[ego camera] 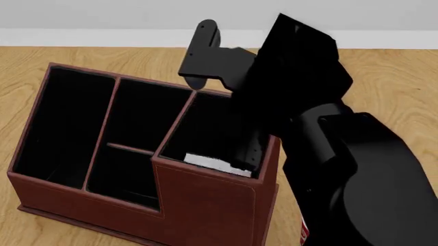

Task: Pick up the book and place it in the right compartment of the caddy.

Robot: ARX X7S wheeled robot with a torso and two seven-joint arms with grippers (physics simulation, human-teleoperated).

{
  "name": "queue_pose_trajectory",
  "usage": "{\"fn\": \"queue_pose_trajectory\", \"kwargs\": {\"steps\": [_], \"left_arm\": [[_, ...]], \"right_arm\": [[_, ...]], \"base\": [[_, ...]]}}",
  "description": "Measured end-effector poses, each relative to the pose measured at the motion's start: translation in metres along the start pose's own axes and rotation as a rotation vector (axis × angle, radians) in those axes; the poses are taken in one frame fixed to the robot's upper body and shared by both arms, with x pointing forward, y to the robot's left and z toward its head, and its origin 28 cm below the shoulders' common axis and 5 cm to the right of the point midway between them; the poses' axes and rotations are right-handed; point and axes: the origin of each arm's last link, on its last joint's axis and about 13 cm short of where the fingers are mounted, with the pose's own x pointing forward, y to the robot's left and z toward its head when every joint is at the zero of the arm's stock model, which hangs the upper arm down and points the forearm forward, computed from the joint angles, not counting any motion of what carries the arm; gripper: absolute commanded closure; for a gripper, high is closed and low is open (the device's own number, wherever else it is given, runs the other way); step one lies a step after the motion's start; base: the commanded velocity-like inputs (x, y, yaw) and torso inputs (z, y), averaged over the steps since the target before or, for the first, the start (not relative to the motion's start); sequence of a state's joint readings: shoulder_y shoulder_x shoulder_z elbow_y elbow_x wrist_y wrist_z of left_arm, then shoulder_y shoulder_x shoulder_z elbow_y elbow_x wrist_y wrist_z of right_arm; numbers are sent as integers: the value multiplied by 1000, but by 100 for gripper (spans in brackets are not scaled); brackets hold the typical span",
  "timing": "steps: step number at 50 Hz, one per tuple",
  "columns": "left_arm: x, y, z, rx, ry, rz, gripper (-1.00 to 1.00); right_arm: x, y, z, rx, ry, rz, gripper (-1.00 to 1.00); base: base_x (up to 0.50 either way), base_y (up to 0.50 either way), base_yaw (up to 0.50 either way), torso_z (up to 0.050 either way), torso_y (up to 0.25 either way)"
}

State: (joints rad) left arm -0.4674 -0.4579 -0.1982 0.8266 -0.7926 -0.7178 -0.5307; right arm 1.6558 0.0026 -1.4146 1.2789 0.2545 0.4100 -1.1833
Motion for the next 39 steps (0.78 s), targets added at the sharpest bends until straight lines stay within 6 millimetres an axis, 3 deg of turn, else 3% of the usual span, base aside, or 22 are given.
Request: {"fn": "queue_pose_trajectory", "kwargs": {"steps": [19,39], "left_arm": [[-1,1,2,-2,-7,4,-100],[-2,-2,7,-9,-22,-6,-100]], "right_arm": [[-7,-2,6,-24,-10,-31,-100],[-36,-5,13,-40,-46,-89,-100]], "base": [[0,0,0,0,0],[0,0,0,0,1]]}}
